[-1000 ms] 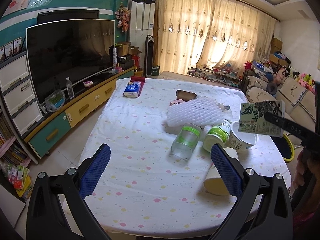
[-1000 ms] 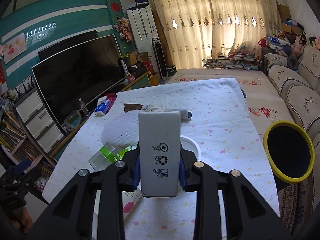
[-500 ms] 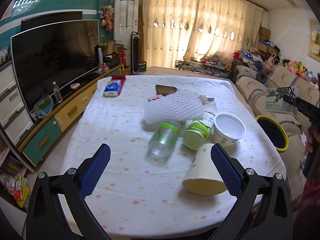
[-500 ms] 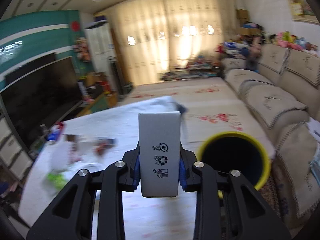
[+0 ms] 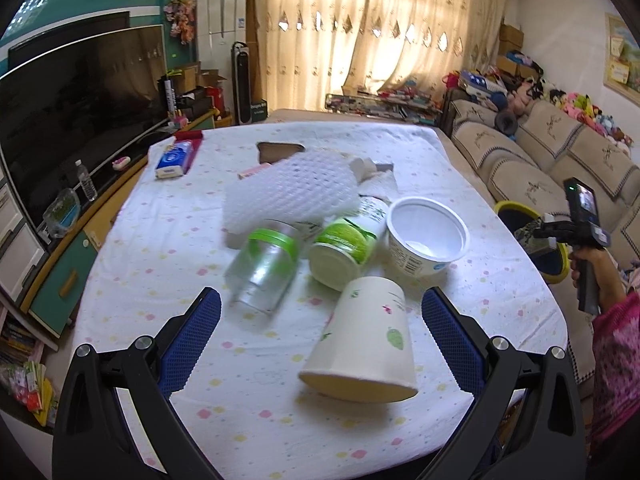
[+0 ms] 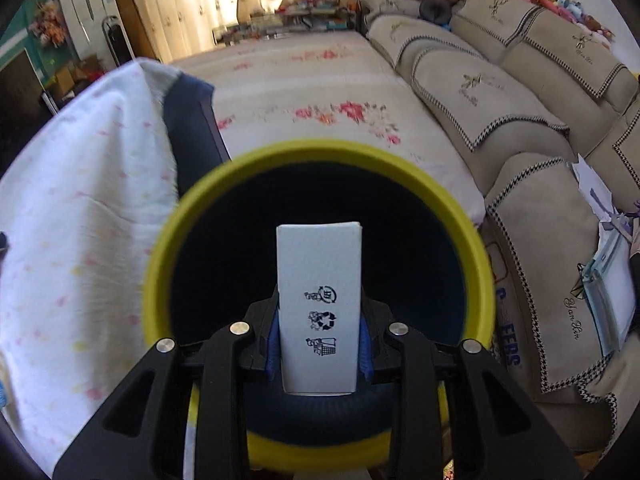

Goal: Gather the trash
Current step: 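Carry the white carton to the yellow-rimmed bin and open the right gripper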

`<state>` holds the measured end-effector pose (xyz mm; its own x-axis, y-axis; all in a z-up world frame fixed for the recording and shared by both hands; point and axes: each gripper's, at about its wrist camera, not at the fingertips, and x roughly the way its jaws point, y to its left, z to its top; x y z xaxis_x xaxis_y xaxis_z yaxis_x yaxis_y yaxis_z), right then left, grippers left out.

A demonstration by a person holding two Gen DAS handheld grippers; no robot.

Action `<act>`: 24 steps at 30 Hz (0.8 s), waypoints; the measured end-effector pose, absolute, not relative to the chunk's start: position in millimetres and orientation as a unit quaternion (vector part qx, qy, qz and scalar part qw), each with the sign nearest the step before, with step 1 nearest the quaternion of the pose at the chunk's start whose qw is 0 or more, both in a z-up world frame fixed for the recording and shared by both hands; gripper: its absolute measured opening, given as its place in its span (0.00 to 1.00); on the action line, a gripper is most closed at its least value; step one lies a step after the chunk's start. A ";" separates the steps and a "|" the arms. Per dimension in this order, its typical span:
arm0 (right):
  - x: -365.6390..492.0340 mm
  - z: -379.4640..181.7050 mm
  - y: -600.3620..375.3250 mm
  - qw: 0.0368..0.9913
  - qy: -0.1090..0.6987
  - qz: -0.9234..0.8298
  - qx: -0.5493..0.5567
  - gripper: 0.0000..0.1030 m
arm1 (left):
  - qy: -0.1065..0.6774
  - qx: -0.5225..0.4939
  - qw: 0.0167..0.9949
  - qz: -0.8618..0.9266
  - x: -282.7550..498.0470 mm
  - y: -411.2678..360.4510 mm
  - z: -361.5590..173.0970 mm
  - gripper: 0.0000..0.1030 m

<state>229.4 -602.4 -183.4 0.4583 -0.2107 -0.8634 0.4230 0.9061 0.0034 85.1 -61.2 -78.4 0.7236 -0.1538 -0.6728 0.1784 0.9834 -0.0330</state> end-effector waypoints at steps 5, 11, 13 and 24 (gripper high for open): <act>243.6 -206.8 -612.5 0.832 0.511 -0.182 0.112 0.29 | 0.382 0.027 0.919 -0.099 97.8 -77.8 -91.4 0.96; 246.6 -216.7 -615.4 0.829 0.519 -0.177 0.113 0.30 | 0.402 0.031 0.909 -0.106 105.2 -85.4 -105.6 0.96; 246.1 -213.7 -612.3 0.830 0.517 -0.175 0.111 0.30 | 0.406 0.032 0.907 -0.107 107.1 -87.1 -108.4 0.96; 212.6 -186.6 -590.1 0.856 0.487 -0.144 0.100 0.40 | 0.430 0.054 0.894 -0.112 113.7 -95.4 -123.5 0.96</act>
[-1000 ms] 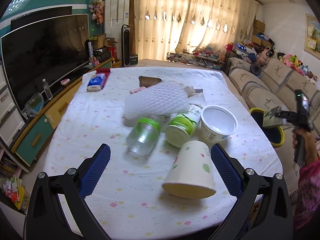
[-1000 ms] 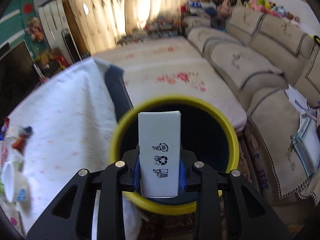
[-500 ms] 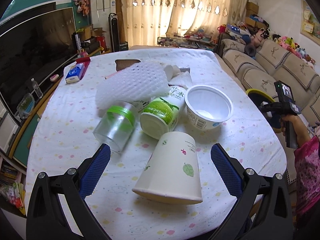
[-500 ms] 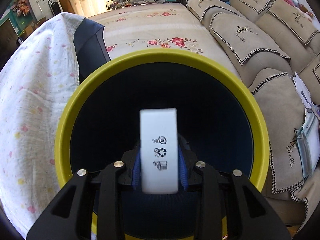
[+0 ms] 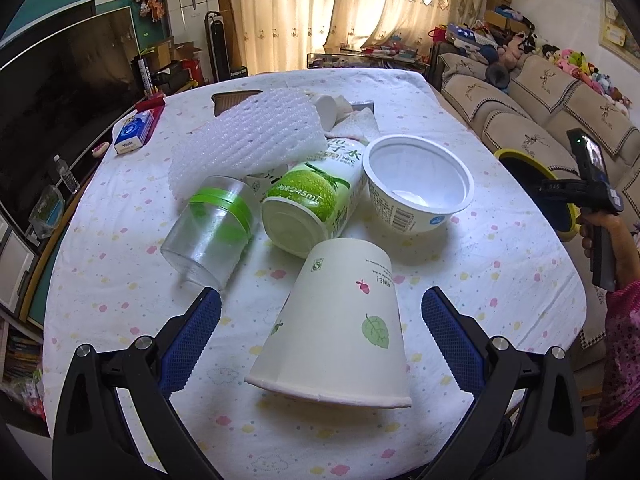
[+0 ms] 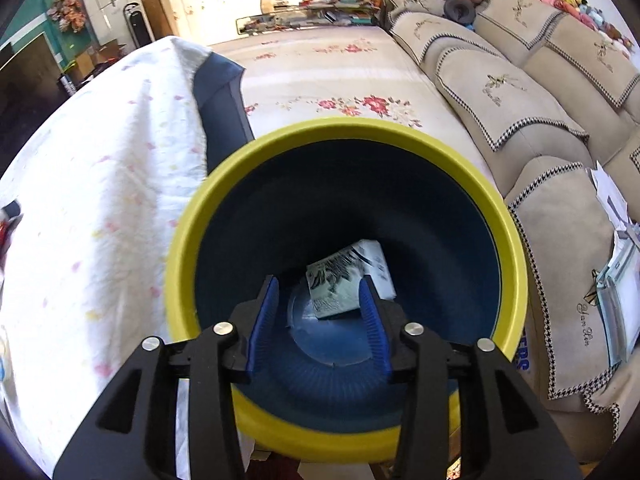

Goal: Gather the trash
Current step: 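Carry the white carton to the yellow-rimmed bin and open the right gripper, then grasp the white paper cup with the left gripper and drop it into the bin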

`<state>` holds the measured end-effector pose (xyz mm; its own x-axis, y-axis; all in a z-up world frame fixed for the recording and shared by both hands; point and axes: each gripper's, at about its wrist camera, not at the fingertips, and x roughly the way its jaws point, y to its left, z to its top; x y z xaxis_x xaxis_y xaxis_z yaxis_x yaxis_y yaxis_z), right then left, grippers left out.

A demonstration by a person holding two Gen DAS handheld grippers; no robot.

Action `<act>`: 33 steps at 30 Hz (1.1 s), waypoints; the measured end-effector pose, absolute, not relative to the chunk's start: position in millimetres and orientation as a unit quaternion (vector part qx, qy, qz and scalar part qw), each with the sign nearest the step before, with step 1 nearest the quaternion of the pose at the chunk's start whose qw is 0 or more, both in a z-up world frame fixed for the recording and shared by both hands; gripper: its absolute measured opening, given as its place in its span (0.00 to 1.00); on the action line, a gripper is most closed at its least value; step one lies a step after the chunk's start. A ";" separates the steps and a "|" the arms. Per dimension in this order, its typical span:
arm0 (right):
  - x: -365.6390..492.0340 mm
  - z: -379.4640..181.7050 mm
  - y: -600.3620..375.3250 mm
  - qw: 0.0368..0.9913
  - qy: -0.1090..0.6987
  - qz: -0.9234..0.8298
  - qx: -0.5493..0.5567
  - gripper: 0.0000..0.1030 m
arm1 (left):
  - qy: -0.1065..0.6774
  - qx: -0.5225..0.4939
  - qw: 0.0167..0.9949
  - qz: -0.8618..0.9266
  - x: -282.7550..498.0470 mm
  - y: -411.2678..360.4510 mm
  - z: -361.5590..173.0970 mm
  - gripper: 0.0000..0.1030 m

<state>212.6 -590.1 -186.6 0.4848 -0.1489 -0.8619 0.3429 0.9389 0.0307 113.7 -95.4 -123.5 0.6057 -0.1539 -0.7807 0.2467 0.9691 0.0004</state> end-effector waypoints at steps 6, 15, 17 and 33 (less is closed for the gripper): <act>202.3 -174.7 -581.4 0.863 0.479 -0.128 0.094 0.43 | 0.445 0.074 0.885 -0.114 123.8 -100.2 -131.6 0.96; 199.8 -171.8 -570.0 0.865 0.481 -0.111 0.085 0.44 | 0.489 0.097 0.859 -0.121 137.4 -105.0 -147.1 0.81; 199.0 -172.7 -566.5 0.866 0.481 -0.107 0.083 0.44 | 0.498 0.095 0.853 -0.127 140.2 -104.6 -151.0 0.67; 156.6 -161.8 -570.0 0.883 0.448 -0.092 0.107 0.44 | 0.444 0.096 0.871 -0.187 113.7 -126.0 -99.6 0.65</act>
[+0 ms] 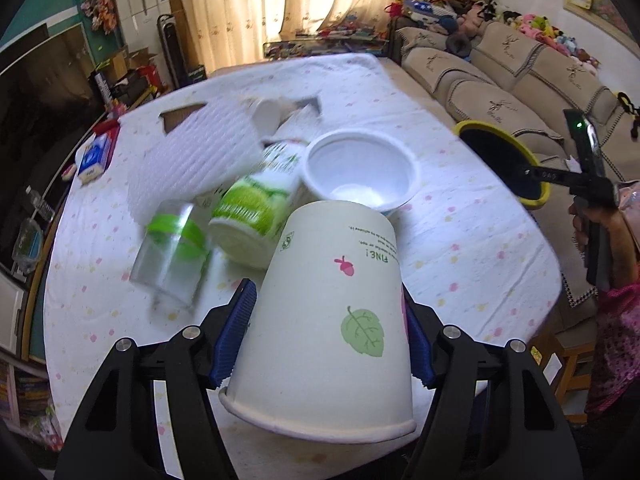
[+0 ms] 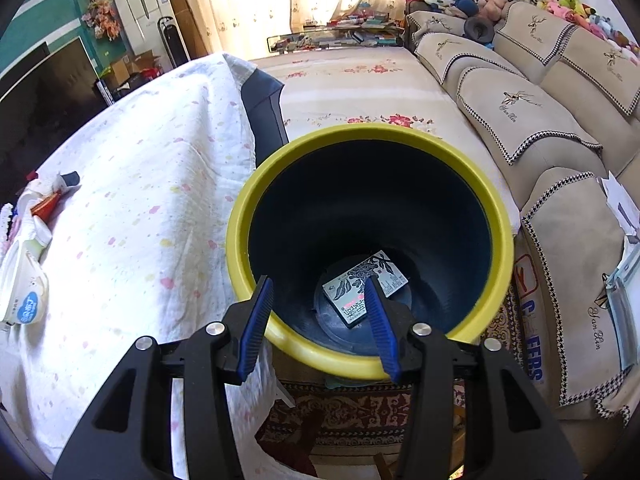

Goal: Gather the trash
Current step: 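Grasp the white paper cup with the left gripper and drop it into the bin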

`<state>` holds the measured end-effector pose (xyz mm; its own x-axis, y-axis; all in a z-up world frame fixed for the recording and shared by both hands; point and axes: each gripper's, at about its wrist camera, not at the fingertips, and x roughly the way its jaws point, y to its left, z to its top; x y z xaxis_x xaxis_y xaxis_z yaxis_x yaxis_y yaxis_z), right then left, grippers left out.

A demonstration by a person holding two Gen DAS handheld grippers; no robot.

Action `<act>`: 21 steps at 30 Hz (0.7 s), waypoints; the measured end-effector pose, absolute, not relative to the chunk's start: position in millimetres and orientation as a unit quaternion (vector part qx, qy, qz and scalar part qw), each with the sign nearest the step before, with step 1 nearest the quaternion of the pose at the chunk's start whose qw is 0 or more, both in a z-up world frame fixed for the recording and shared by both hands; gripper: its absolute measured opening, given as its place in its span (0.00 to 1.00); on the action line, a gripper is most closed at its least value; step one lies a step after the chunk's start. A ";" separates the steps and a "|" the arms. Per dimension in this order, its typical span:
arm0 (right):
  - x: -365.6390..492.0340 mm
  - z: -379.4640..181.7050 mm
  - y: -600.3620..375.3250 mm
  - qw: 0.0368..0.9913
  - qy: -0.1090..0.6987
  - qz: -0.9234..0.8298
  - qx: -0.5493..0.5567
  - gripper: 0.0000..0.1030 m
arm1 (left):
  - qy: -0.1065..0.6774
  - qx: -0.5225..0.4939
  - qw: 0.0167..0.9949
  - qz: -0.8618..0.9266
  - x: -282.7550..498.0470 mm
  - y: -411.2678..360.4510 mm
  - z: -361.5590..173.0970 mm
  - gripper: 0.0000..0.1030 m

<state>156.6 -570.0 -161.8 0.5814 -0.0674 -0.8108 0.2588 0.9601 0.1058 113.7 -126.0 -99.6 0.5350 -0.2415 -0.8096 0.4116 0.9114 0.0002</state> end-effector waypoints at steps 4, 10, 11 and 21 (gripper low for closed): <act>143.3 -153.8 -577.3 0.890 0.430 -0.098 0.112 0.44 | 0.424 0.099 0.872 -0.223 119.8 -157.9 -81.0 0.65; 121.6 -144.2 -600.5 0.898 0.406 -0.118 0.125 0.44 | 0.392 0.118 0.863 -0.296 146.0 -247.2 -61.0 0.65; 118.4 -143.3 -603.8 0.898 0.404 -0.122 0.127 0.44 | 0.388 0.124 0.861 -0.306 150.4 -263.4 -59.5 0.65; 88.6 -151.0 -648.5 0.889 0.397 -0.167 0.154 0.47 | 0.383 0.168 0.825 -0.380 195.6 -430.1 -75.0 0.66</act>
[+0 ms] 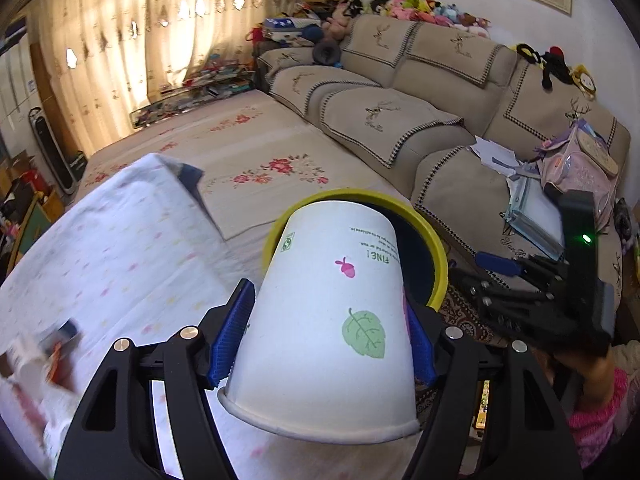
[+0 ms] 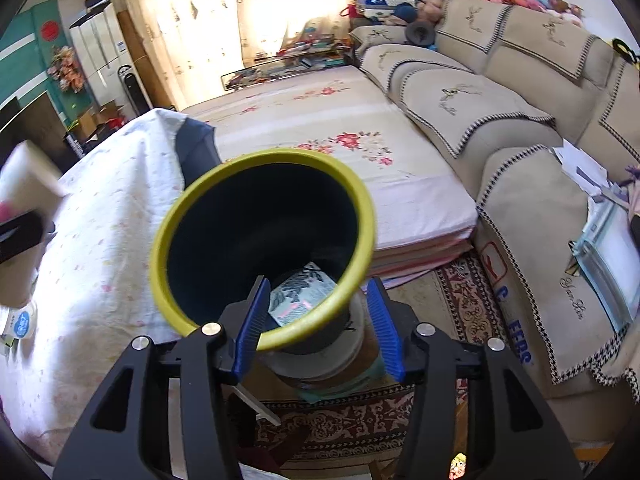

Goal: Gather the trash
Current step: 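Grasp the white paper cup with the left gripper and drop it into the bin, then grasp the white yogurt tub rim with the right gripper and lift it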

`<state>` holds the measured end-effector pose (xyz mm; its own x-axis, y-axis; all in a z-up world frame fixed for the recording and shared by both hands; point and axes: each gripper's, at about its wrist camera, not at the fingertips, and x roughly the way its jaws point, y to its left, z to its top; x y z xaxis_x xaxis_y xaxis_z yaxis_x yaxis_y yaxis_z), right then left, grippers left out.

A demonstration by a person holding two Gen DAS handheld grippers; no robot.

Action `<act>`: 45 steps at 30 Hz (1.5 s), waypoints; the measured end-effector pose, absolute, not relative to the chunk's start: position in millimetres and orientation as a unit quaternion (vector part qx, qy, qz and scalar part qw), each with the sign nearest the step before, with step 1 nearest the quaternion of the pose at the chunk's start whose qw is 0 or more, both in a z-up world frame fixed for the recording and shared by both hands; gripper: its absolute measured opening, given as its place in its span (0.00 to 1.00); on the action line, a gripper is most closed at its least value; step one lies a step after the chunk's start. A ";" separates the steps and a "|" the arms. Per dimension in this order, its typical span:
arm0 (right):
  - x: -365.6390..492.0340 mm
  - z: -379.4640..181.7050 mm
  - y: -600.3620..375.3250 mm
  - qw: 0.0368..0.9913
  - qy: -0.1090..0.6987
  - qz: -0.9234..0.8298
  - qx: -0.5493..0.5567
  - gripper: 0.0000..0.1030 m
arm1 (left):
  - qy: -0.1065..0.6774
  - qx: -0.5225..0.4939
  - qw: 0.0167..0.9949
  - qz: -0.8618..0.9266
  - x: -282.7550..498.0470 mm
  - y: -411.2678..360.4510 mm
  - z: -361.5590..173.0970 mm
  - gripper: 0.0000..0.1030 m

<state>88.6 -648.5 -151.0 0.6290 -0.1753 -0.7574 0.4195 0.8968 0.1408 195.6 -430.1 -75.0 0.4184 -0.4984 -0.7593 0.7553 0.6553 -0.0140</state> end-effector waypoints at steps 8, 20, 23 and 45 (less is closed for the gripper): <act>81.4 -166.3 -666.8 0.881 0.404 -0.178 0.173 0.50 | 0.424 0.179 0.808 -0.367 247.0 -504.4 -127.1 0.68; 80.0 -165.7 -656.4 0.882 0.404 -0.173 0.173 0.54 | 0.405 0.151 0.830 -0.352 245.3 -474.6 -109.9 0.84; 82.5 -163.6 -648.8 0.884 0.404 -0.165 0.169 0.55 | 0.388 0.129 0.843 -0.348 226.4 -438.5 -87.6 0.86; 158.4 -109.8 -469.5 0.913 0.405 0.025 0.051 0.55 | 0.327 0.019 0.933 -0.148 143.9 -122.4 -45.4 0.95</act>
